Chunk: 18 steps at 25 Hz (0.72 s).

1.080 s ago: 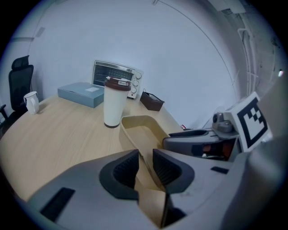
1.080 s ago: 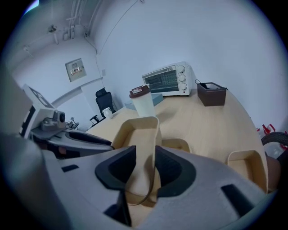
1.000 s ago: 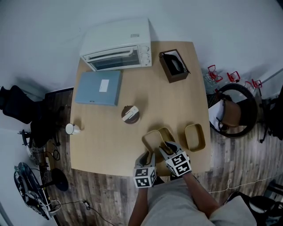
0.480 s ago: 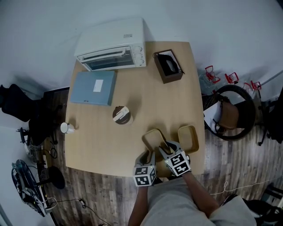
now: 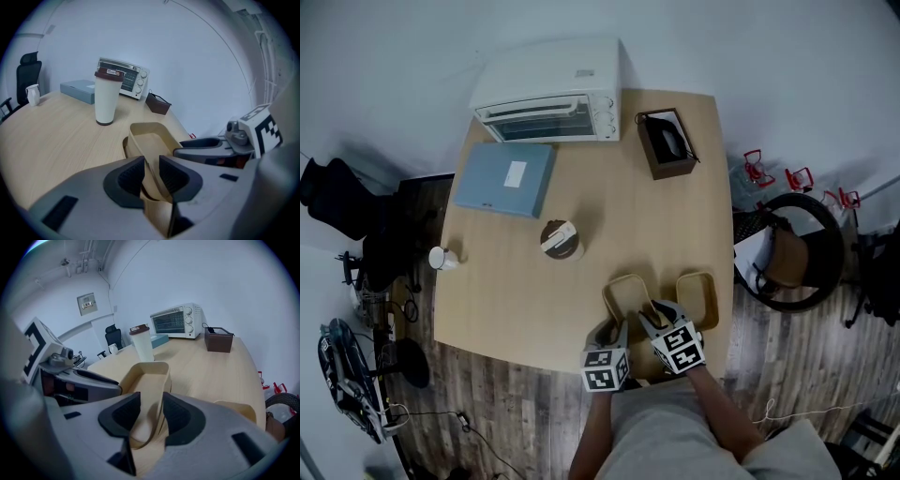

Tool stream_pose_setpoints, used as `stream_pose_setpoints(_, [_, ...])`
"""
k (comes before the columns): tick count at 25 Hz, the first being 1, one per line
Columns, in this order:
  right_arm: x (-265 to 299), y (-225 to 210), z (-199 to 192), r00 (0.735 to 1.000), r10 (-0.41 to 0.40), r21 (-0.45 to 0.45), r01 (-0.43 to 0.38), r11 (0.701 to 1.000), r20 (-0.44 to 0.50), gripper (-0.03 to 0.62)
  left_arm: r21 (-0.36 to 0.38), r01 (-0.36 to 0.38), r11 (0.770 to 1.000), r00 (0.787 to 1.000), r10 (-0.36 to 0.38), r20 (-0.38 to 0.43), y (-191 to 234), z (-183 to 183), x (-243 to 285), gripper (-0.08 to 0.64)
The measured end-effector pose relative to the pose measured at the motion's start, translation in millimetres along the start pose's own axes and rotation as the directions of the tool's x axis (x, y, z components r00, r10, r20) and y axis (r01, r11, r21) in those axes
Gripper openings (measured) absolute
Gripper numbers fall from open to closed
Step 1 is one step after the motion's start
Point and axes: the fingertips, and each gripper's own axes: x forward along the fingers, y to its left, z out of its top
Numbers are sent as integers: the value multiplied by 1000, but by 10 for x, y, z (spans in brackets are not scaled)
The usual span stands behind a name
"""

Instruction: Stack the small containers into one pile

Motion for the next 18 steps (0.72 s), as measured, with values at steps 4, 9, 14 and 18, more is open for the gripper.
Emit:
stream_pose_setpoints(4, [47,-16,-21,1000,3,-30,-4,1000,-11,156,-18,-11,1000,1000,11,6,42,-6,26,91])
stream_pose_setpoints(9, [116,-20,-37,1000,-1,-46,0,999,-16,160,-24,-24,999,1000,24,0,98,-41,58,91])
stream_pose_setpoints(14, [145,-66,-56,999,-26,-98,23,995,-23,161,-22,-10,1000,1000,11,20,112,-23,83,91])
stream_pose_setpoints(18, [165,-51,-51,999,-35,-139,31,990,-25,160,-16,-10,1000,999,11,35,134,1,84,91])
